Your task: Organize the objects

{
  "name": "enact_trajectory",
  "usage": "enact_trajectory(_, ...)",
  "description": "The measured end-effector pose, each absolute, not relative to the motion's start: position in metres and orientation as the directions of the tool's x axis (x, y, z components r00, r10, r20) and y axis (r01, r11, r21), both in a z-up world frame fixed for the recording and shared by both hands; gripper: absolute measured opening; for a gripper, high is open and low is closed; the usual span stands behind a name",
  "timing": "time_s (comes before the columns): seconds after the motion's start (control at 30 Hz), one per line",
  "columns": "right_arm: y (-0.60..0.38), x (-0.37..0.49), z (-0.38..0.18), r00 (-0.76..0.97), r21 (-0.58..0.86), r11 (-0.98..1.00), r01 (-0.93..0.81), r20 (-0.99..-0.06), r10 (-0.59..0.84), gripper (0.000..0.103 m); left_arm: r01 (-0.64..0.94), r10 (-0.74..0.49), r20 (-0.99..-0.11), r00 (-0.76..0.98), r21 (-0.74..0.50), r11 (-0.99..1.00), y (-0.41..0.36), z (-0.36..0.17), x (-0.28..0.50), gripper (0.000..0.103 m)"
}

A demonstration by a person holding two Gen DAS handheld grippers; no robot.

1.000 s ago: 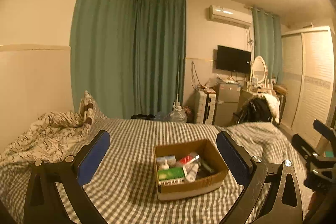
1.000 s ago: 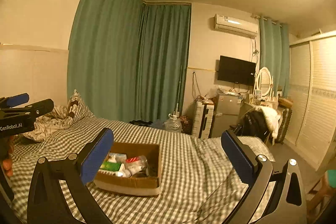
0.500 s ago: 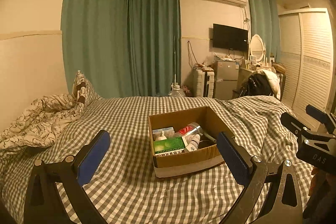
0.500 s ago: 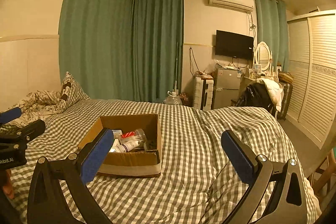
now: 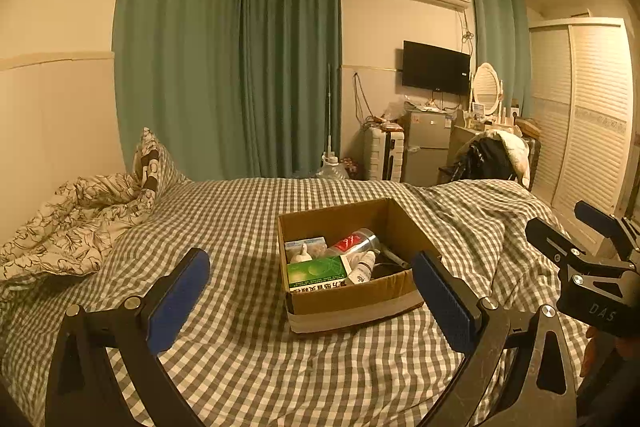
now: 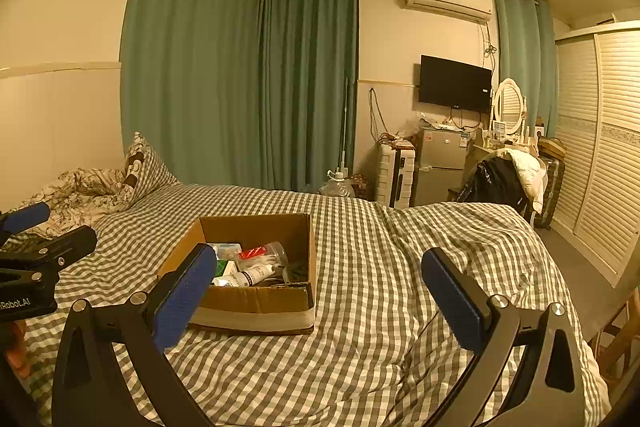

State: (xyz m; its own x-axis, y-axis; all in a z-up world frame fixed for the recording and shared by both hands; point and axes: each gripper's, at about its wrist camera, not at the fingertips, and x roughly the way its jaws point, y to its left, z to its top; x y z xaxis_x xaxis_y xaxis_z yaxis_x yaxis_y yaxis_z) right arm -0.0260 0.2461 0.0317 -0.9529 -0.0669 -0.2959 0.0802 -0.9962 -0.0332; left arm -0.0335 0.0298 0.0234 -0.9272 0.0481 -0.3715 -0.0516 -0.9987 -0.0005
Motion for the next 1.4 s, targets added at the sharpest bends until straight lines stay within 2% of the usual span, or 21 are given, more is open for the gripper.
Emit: enact_trajectory(1.4, 0.2415, -0.0301, 0.0227, -0.946, -0.03, -0.996, 0.081, -0.316, -0.068, 0.103, -0.053, 0.044, -0.396, -0.917, 0.013, -0.998, 0.0357, 0.0162, -0.0341, 0.103)
